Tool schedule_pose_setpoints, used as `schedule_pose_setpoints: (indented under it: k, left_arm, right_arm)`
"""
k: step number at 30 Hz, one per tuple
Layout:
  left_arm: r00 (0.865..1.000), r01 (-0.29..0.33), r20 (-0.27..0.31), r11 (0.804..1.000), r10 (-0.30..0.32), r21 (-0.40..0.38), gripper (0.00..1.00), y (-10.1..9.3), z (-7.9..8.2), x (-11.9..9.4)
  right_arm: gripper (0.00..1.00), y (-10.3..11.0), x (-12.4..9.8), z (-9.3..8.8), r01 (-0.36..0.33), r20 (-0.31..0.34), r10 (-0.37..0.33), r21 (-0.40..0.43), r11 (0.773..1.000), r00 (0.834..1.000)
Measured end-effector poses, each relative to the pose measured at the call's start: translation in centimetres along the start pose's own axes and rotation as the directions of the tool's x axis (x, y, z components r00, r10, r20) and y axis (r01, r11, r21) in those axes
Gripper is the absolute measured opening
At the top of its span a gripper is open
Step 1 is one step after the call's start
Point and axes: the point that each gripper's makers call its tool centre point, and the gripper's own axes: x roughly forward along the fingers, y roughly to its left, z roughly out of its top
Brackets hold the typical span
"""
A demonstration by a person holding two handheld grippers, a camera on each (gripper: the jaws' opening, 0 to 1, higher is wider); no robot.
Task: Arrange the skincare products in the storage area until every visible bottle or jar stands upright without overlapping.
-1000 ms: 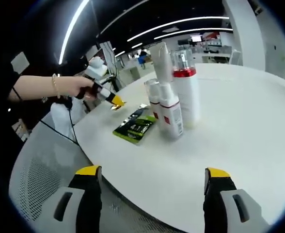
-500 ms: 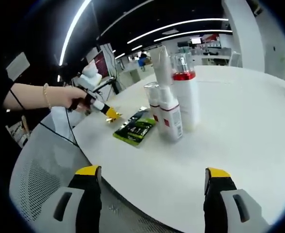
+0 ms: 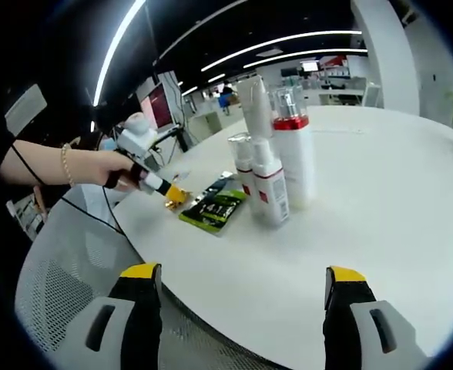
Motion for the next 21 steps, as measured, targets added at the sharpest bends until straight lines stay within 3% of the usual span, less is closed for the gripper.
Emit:
schedule_pose_setpoints:
  k: [16, 21]
  left_arm:
    - [0.999, -0.012, 0.045, 0.998, 0.015, -0.063, 0.41, 0.11, -0.4, 0.03]
    - [0.999, -0.025, 0.042, 0.999, 0.027, -0.045, 0.38, 0.35, -0.41, 0.18]
  right_arm:
    - [0.9, 0.12, 0.07, 0.01, -0.001, 0.005, 0.001, 0.001, 1.0, 1.0]
    - [0.9, 0.18, -0.01, 0.0, 0.002, 0.004, -0.002, 0.001, 1.0, 1.0]
